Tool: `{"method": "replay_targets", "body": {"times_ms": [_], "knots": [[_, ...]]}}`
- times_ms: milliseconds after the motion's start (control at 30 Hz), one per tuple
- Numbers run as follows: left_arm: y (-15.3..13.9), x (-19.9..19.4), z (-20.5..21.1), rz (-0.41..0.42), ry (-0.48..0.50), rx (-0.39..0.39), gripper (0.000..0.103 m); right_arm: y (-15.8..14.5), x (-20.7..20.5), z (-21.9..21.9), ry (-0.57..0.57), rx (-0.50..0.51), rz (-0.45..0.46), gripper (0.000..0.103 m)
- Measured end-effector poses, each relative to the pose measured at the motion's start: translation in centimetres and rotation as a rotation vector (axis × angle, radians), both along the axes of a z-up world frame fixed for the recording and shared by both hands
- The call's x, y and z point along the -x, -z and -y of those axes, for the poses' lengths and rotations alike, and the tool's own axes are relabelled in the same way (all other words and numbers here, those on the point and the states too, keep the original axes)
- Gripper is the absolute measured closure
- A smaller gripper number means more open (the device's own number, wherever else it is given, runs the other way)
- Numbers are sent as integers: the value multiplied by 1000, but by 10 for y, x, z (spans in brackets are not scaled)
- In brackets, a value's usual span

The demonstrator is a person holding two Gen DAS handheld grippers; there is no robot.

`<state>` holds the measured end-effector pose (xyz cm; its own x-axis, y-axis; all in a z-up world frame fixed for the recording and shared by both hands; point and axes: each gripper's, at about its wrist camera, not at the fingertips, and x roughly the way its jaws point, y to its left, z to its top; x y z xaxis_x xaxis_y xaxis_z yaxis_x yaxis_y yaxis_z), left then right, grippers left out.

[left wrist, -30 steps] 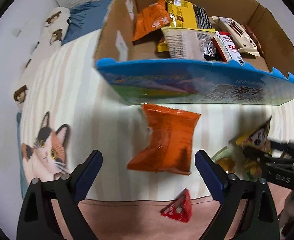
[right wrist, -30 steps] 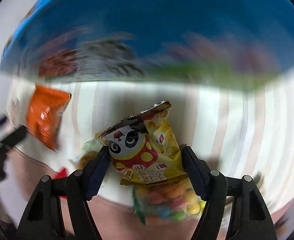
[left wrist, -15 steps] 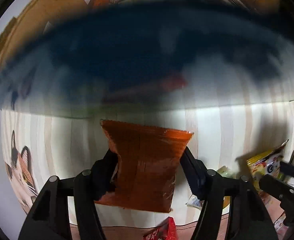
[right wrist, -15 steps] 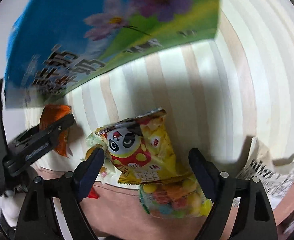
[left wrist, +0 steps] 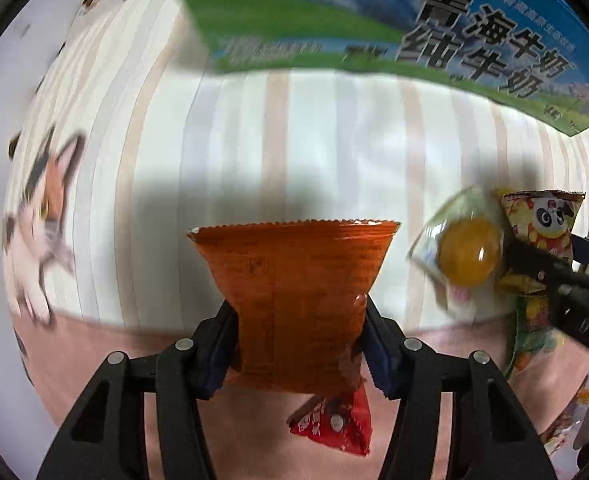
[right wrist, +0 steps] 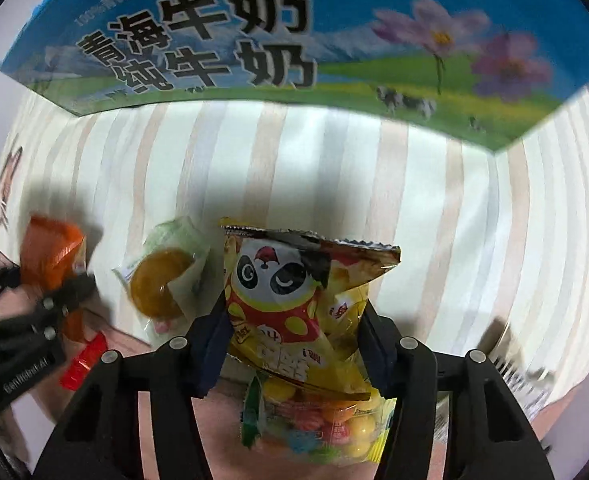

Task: Organize snacks
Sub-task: 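Carry both packs into the cardboard box and open both tools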

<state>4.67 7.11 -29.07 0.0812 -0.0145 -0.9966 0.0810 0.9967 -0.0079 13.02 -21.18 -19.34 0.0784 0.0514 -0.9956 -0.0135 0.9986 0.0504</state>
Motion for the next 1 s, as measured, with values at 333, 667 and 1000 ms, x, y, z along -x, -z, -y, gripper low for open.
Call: {"method": "replay_targets", "body": {"times_ms": [333,667,1000], "knots": [[22,27,-22,-30,-53,29,49,13,38,5,55,-84,-74,37],[-23,6,-7,35,-72,78,57,1,50,-5,127,-120,-12,50],[-146,-16,11,194,-4,220,57,-98,49,14,142,-297,146,51]]}}
